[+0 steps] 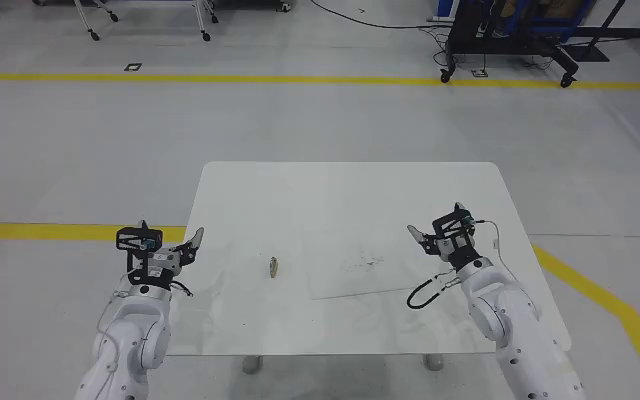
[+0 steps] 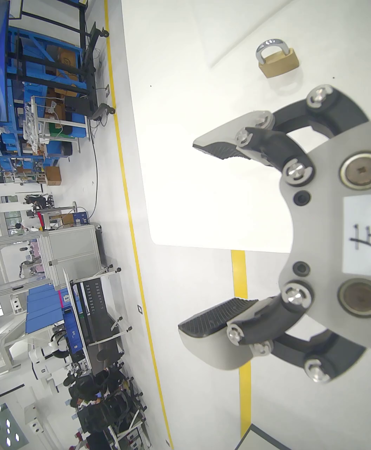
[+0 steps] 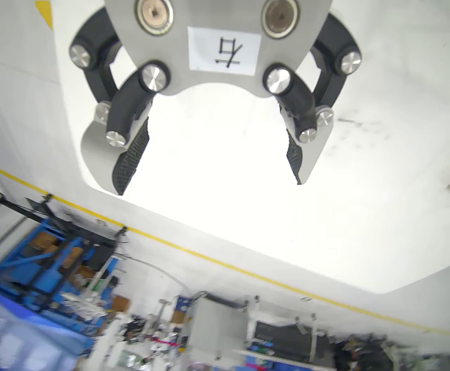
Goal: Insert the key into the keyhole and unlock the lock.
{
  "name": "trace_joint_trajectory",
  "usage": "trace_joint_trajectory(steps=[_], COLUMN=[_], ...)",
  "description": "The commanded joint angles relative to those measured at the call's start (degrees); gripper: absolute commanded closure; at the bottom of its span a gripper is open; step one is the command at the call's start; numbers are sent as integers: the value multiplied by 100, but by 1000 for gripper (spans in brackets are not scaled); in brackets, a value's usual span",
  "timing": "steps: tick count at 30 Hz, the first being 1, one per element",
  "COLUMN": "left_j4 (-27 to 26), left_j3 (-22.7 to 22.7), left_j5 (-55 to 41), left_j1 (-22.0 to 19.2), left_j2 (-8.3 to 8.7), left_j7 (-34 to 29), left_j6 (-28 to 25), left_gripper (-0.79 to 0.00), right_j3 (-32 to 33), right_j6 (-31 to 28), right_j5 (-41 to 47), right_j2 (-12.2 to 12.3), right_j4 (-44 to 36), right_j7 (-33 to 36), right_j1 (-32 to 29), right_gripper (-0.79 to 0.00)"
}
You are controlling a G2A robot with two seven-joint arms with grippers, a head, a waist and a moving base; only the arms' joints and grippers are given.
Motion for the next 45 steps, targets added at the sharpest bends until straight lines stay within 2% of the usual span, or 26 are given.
trace_joint_trajectory(steps=[1, 10, 14, 17, 20, 22, 24, 25, 26, 27, 32, 38, 40, 45], left_j4=[0, 0, 0, 0, 0, 0, 0, 0, 0, 0, 0, 0, 0, 0], left_j3=[0, 0, 0, 0, 0, 0, 0, 0, 0, 0, 0, 0, 0, 0], left_j5=[0, 0, 0, 0, 0, 0, 0, 0, 0, 0, 0, 0, 0, 0], left_j1=[0, 0, 0, 0, 0, 0, 0, 0, 0, 0, 0, 0, 0, 0], left_j2=[0, 0, 0, 0, 0, 0, 0, 0, 0, 0, 0, 0, 0, 0], left_j7=[0, 0, 0, 0, 0, 0, 0, 0, 0, 0, 0, 0, 0, 0], left_j6=[0, 0, 0, 0, 0, 0, 0, 0, 0, 0, 0, 0, 0, 0], left_gripper=[-785, -785, -785, -785, -785, -785, -785, -785, -785, -785, -785, -785, -785, -785], right_j3=[0, -49, -281, -452, -652, -798, -1116, -1263, -1423, -1588, -2106, -2331, -2364, -2489], right_j6=[0, -135, -1578, -2977, -3998, -4484, -4486, -4486, -4486, -4486, -4486, -4436, -4422, -4321], right_j5=[0, 14, -60, -219, -560, -801, -1062, -1195, -1316, -1456, -1956, -2180, -2171, -2243], right_j2=[0, 0, 51, 111, 157, 178, 209, 238, 271, 307, 390, 396, 396, 383], right_j4=[0, 76, 576, 1110, 1600, 1843, 1991, 2082, 2189, 2311, 2765, 2942, 2950, 2928], right_j7=[0, 37, 112, -106, -357, -578, -893, -1071, -1247, -1362, -1395, -1313, -1316, -1138], right_j1=[0, 84, 532, 1010, 1469, 1724, 1883, 1972, 2057, 2166, 2664, 2856, 2867, 2893], right_gripper=[-784, -785, -785, -785, -785, -785, -770, -634, -440, -357, -271, -169, -80, -105])
